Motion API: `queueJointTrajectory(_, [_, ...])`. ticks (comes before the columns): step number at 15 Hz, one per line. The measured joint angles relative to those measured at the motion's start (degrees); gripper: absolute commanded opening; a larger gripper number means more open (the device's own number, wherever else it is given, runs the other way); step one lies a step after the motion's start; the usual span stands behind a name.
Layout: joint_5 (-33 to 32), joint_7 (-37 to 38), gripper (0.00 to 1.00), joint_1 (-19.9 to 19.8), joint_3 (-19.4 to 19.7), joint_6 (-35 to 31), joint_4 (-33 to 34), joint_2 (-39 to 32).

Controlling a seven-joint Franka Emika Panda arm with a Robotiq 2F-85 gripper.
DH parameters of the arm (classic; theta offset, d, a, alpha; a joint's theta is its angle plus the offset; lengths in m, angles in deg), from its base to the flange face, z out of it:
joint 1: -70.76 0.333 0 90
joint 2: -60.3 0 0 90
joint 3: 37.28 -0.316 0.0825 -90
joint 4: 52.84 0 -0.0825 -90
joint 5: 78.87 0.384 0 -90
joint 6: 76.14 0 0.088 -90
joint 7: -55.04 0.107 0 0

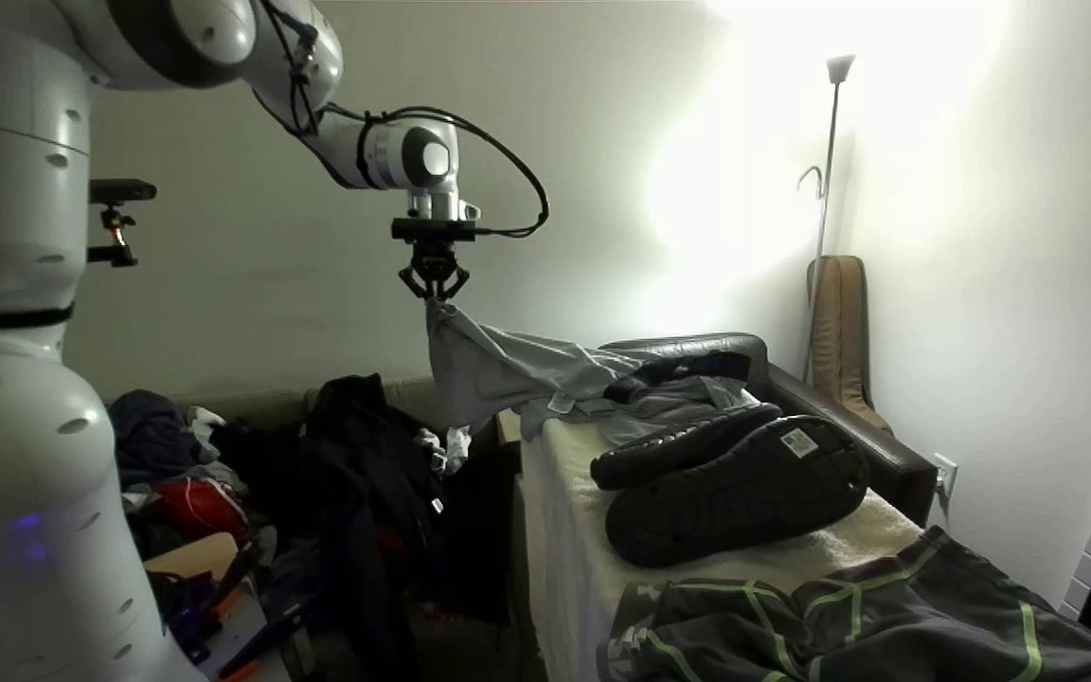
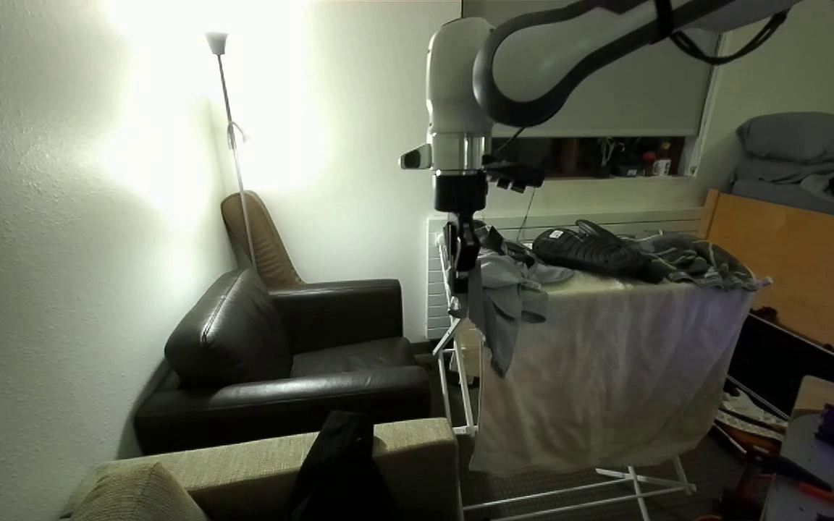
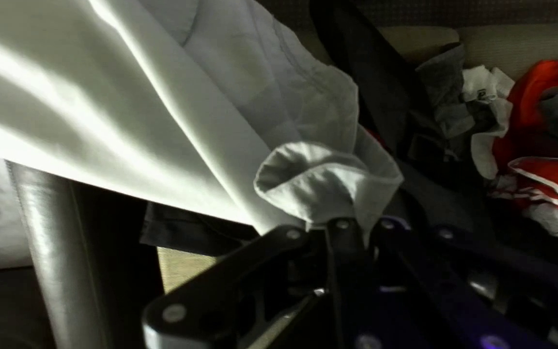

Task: Pick up the grey cloth and put it on the sofa

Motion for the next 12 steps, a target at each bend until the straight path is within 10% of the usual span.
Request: queueJointTrajectory(12, [-0.6,-15.0,0.02,8.6,-5.2,9.5,30.8,-27.7])
